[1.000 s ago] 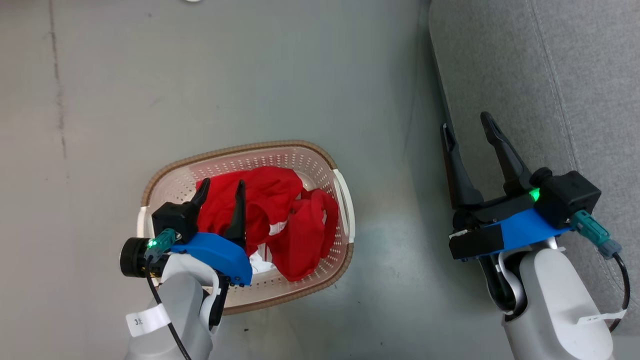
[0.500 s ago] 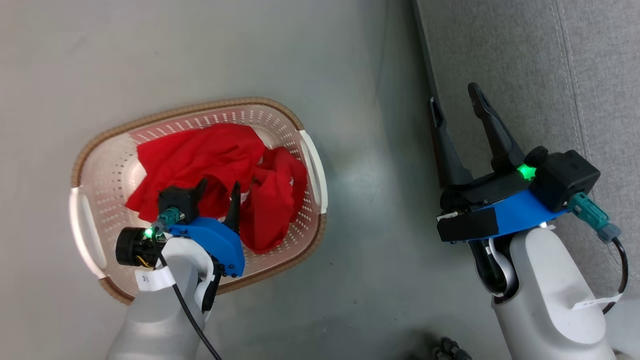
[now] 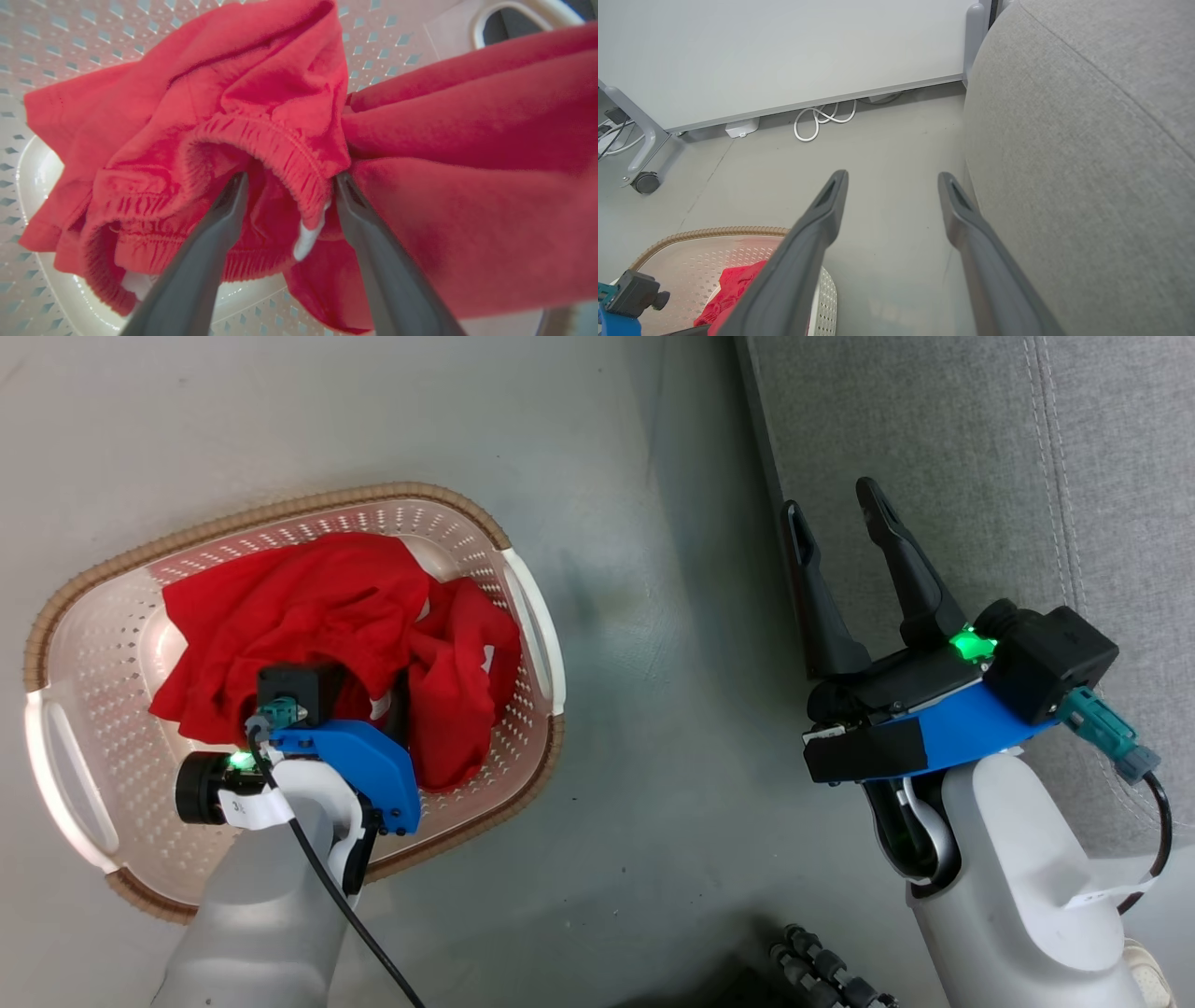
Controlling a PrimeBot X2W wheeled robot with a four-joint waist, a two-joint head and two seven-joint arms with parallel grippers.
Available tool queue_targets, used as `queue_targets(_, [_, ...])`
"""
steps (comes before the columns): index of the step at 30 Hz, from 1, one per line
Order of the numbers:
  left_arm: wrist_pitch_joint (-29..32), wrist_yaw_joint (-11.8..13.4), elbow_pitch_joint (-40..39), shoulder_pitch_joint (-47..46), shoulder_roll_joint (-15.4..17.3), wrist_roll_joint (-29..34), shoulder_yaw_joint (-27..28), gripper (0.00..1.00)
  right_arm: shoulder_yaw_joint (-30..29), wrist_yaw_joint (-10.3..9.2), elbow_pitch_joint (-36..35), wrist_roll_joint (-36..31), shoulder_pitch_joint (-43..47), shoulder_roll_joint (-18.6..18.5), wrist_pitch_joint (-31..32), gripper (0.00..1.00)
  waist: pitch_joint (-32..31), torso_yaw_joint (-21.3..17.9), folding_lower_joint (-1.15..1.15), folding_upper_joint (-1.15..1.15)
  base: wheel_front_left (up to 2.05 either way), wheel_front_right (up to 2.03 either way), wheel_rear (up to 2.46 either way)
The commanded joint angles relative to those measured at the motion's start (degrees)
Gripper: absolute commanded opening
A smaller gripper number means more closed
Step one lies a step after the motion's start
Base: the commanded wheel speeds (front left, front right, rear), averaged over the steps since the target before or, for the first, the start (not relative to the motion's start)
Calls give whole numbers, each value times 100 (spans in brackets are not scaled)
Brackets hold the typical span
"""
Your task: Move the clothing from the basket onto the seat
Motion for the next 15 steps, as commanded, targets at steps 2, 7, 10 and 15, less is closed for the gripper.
queue_targets(2, [29, -10, 66, -140, 34, -57, 31, 100, 4, 3, -42, 22, -26, -19, -32, 100, 33, -53, -1, 0, 0, 0, 0])
queue_targets(7, [90, -10, 178, -222, 33, -129, -12, 2, -12, 3, -65, 24, 35, -18, -33, 100, 48, -66, -1, 0, 0, 0, 0])
queue_targets(10, [126, -10, 216, -231, 10, -161, -70, 0, -5, 3, -49, 16, 46, -18, -33, 100, 27, -55, -1, 0, 0, 0, 0])
queue_targets(15, [120, -11, 260, -209, -25, -234, -150, 0, 10, 3, -23, -21, 39, -18, -33, 100, -36, -9, -1, 0, 0, 0, 0])
